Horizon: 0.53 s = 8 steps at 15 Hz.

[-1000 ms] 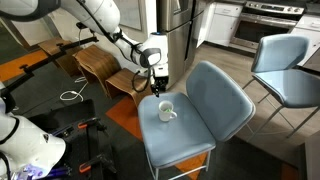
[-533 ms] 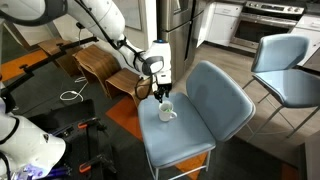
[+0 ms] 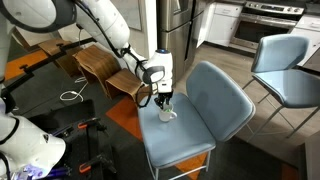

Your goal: Take the marker out of the mug and put it on the chair

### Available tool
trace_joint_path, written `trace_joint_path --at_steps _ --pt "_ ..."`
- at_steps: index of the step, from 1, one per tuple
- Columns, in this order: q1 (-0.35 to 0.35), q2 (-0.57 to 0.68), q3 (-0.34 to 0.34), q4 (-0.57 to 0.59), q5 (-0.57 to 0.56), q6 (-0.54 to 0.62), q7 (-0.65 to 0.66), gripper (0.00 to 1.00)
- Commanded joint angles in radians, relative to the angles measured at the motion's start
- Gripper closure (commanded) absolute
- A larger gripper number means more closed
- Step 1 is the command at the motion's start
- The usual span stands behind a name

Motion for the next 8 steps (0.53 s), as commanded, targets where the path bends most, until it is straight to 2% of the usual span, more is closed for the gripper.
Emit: trace_joint_path --at_steps 1,3,5,6,7,8 --pt "0.007 0.023 -0.021 -0.002 0.031 0.055 -0.033 0.49" --pt "0.006 0.04 -0.03 0.002 0.033 0.078 -0.041 0.48" --pt "0.004 0.058 -0.032 0.012 0.035 0.1 -0.059 0.53" --pt "0.001 0.067 -0.029 0.018 0.039 0.108 -0.076 0.5" --pt "0.003 0.074 -0.03 0.025 0.042 0.11 -0.086 0.5" --pt "0.004 0.082 -0.03 0.031 0.047 0.116 -0.1 0.54"
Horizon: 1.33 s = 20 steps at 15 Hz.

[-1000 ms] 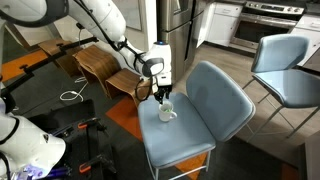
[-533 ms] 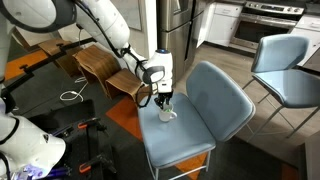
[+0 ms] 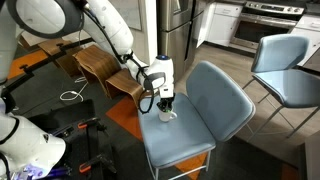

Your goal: Take the marker out of the mug and put it on the chair

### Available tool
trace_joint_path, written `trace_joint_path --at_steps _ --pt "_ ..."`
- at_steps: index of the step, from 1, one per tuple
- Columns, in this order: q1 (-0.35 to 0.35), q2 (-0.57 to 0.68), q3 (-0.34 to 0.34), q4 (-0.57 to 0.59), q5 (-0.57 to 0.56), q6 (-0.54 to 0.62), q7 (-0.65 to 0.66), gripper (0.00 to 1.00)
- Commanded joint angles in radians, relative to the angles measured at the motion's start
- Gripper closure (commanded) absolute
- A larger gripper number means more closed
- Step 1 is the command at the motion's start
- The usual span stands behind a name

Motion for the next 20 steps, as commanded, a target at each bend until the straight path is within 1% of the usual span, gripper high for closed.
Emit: trace_joint_path --at_steps 1,2,3,4,5,6,7,8,12,17,20 --pt "0.007 0.029 -0.007 0.027 0.04 0.028 -0.066 0.58" --pt "0.009 0.036 -0.008 0.034 0.045 0.025 -0.078 0.62" --pt "0.01 0.041 -0.009 0.039 0.05 0.022 -0.088 0.71" --pt "0.013 0.045 -0.011 0.043 0.056 0.021 -0.091 0.76" --pt "0.015 0.05 -0.012 0.045 0.062 0.017 -0.099 0.83" --pt "0.018 0.053 -0.014 0.047 0.066 0.014 -0.1 0.88" --pt "0.019 0.056 -0.015 0.05 0.068 0.014 -0.101 0.88" --pt "0.02 0.056 -0.016 0.051 0.068 0.014 -0.101 0.96" --pt "0.031 0.049 -0.022 0.053 0.062 -0.005 -0.111 0.95" --pt "0.086 0.015 -0.062 0.038 0.042 -0.034 -0.089 0.95" --pt "0.128 -0.013 -0.101 0.021 0.025 -0.048 -0.073 0.95"
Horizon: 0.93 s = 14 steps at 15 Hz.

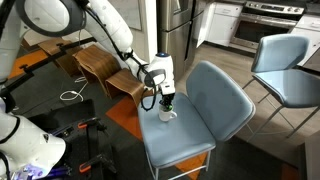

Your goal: Take the marker out of the mug and put it on the chair

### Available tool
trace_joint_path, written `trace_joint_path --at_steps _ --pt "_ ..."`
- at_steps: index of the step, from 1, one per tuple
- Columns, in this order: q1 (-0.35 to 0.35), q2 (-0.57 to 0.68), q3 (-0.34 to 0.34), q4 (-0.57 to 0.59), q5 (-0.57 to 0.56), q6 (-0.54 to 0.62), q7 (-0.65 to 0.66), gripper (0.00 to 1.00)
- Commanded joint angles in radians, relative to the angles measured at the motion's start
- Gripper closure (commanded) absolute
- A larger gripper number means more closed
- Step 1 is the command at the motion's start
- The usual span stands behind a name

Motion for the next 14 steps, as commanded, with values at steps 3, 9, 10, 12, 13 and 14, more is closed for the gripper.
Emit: trace_joint_path --at_steps 3,9,10,12,13,14 --pt "0.081 -0.088 -0.084 -0.051 -0.032 -0.074 0.019 0.95" --pt "0.059 -0.241 -0.105 -0.161 -0.055 -0.085 0.014 0.95" --pt "0.047 -0.269 -0.108 -0.186 -0.058 -0.078 0.012 0.95" --pt "0.018 -0.324 -0.109 -0.239 -0.055 -0.052 0.017 0.95" --pt "0.0 -0.354 -0.109 -0.271 -0.048 -0.03 0.022 0.95" --pt "-0.02 -0.38 -0.107 -0.298 -0.042 -0.012 0.021 0.95"
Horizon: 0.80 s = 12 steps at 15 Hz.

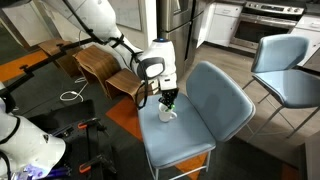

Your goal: Take the marker out of the mug and put it on the chair

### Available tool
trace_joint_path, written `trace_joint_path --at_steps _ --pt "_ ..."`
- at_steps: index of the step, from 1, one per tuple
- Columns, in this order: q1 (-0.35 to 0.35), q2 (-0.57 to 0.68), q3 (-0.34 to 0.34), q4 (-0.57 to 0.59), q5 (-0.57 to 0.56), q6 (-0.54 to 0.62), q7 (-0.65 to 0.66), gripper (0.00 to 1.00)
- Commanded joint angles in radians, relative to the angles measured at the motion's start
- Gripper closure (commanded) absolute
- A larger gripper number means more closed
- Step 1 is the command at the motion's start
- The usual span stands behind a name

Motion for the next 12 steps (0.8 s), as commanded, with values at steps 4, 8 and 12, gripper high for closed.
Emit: trace_joint_path --at_steps 4,8,12 --pt "-0.113 -0.132 0.007 -0.169 0.023 0.117 0.072 0.95" --pt "-0.211 -0.069 0.068 -0.207 0.17 0.26 0.041 0.95" --pt "-0.366 0.029 0.237 -0.214 0.421 0.434 -0.064 0.95"
